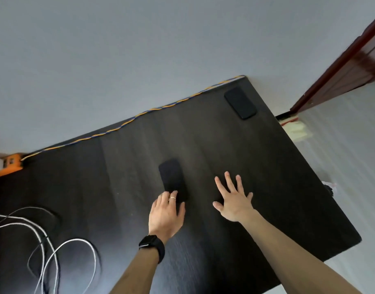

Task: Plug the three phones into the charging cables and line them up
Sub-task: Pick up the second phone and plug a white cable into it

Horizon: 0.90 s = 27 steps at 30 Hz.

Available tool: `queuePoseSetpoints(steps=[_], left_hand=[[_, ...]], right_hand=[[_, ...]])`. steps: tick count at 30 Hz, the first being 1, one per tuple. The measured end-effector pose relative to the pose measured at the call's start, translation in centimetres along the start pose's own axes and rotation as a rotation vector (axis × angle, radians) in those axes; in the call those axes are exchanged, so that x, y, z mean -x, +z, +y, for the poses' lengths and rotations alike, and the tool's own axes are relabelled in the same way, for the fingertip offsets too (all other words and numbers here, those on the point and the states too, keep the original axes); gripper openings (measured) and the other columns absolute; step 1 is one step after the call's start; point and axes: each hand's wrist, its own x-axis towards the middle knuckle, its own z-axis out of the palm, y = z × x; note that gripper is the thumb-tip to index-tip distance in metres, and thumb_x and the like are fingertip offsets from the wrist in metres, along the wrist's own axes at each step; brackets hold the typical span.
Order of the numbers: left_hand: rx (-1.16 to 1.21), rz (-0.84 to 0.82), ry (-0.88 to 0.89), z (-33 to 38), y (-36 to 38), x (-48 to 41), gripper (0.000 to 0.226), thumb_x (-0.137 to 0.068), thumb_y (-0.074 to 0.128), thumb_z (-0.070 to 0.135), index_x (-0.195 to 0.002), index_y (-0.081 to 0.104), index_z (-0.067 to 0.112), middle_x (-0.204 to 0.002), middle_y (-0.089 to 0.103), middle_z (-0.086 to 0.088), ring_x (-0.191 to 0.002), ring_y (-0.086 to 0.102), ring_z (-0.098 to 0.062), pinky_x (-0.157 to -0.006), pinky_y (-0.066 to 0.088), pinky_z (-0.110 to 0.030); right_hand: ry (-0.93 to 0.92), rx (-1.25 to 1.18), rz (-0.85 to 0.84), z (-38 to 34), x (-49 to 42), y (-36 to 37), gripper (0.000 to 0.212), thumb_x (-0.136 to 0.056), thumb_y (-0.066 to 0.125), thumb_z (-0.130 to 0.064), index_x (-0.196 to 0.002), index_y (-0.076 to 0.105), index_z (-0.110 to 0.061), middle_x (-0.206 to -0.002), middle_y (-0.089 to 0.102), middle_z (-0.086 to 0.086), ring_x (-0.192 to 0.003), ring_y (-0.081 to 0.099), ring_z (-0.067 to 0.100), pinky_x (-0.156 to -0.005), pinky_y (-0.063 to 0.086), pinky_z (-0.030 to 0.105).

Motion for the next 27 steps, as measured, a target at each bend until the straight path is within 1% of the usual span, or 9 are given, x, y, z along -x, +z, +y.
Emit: queuePoseSetpoints(steps=[2,4,6,10,13,17,19,22,27], left_hand=[[0.072,0.022,-0.218,0.7,-0.3,0.8,0.056,-0.085,0.064,0.050,-0.122,0.062,0.009,-0.112,0.060,-0.008,-0.104,0.061,-0.031,-0.082,0.051,-0.044],[0.129,-0.092,-0.473,1.6,-1.1,0.1,0.080,-0.080,0.062,0.066,-0.136,0.047,0.011,-0.126,0.050,-0.008,-0.118,0.049,-0.030,-0.088,0.049,-0.047],[0.140,-0.203,-0.545,2.3,-1.5,-0.9,0.093,-0.076,0.063,0.070,-0.143,0.034,0.012,-0.132,0.043,-0.010,-0.125,0.042,-0.030,-0.093,0.048,-0.047],[0.280,-0.307,-0.663,2.7,-1.5,-2.1,0.098,-0.077,0.077,0.052,-0.144,0.025,0.004,-0.135,0.044,-0.020,-0.129,0.043,-0.038,-0.101,0.044,-0.046],[0.477,-0.397,-0.785,2.2,-1.6,-2.5,0.078,-0.079,0.078,0.043,-0.133,0.039,0.002,-0.132,0.055,-0.020,-0.121,0.054,-0.037,-0.097,0.049,-0.044],[0.675,-0.368,-0.711,2.4,-2.4,-0.6,0.040,-0.089,0.067,0.034,-0.118,0.058,0.008,-0.117,0.067,-0.012,-0.108,0.063,-0.033,-0.090,0.052,-0.036],[0.824,-0.333,-0.748,2.4,-2.8,1.4,0.035,-0.086,0.069,0.033,-0.112,0.061,0.010,-0.110,0.069,-0.009,-0.103,0.065,-0.031,-0.091,0.054,-0.039],[1.235,-0.274,-0.875,2.1,-4.5,5.5,0.032,-0.084,0.076,0.024,-0.109,0.064,0.009,-0.107,0.073,-0.013,-0.097,0.070,-0.031,-0.091,0.057,-0.051],[1.544,-0.100,-0.934,0.2,-8.1,12.9,0.031,-0.085,0.076,0.016,-0.112,0.066,0.003,-0.104,0.076,-0.016,-0.095,0.074,-0.033,-0.084,0.060,-0.048]], right_hand=[[0.002,0.001,-0.005,-0.2,0.2,-0.2,0.085,-0.097,0.047,-0.054,-0.154,-0.016,-0.042,-0.161,-0.034,-0.006,-0.148,-0.029,0.033,-0.113,0.012,0.074],[-0.005,0.013,0.000,-0.3,0.2,-0.6,0.085,-0.097,0.047,-0.053,-0.154,-0.015,-0.042,-0.161,-0.033,-0.005,-0.148,-0.028,0.033,-0.113,0.012,0.073],[-0.013,0.027,0.007,-0.1,0.4,-0.9,0.085,-0.098,0.048,-0.051,-0.155,-0.014,-0.040,-0.162,-0.032,-0.004,-0.149,-0.026,0.033,-0.114,0.013,0.072],[-0.020,0.033,-0.008,0.4,1.7,0.1,0.087,-0.097,0.050,-0.049,-0.155,-0.013,-0.038,-0.163,-0.029,-0.003,-0.150,-0.024,0.030,-0.115,0.016,0.070],[0.000,0.035,-0.004,0.6,3.5,2.2,0.089,-0.096,0.051,-0.052,-0.155,-0.013,-0.037,-0.163,-0.029,-0.002,-0.150,-0.023,0.029,-0.115,0.016,0.069],[0.007,0.041,-0.004,1.2,5.8,4.3,0.091,-0.095,0.052,-0.051,-0.156,-0.014,-0.035,-0.163,-0.029,-0.001,-0.151,-0.022,0.029,-0.116,0.018,0.066],[0.012,0.018,-0.024,1.5,6.8,5.1,0.089,-0.096,0.052,-0.051,-0.157,-0.011,-0.033,-0.164,-0.027,0.000,-0.151,-0.020,0.029,-0.117,0.020,0.063],[0.001,-0.065,-0.049,0.9,8.8,6.4,0.081,-0.096,0.050,-0.052,-0.159,0.004,-0.030,-0.167,-0.016,0.003,-0.153,-0.013,0.030,-0.121,0.020,0.056],[-0.152,-0.291,-0.085,-3.0,12.8,7.4,0.062,-0.098,0.052,-0.046,-0.154,0.032,-0.028,-0.166,0.017,0.002,-0.152,0.020,0.022,-0.119,0.023,0.034]])
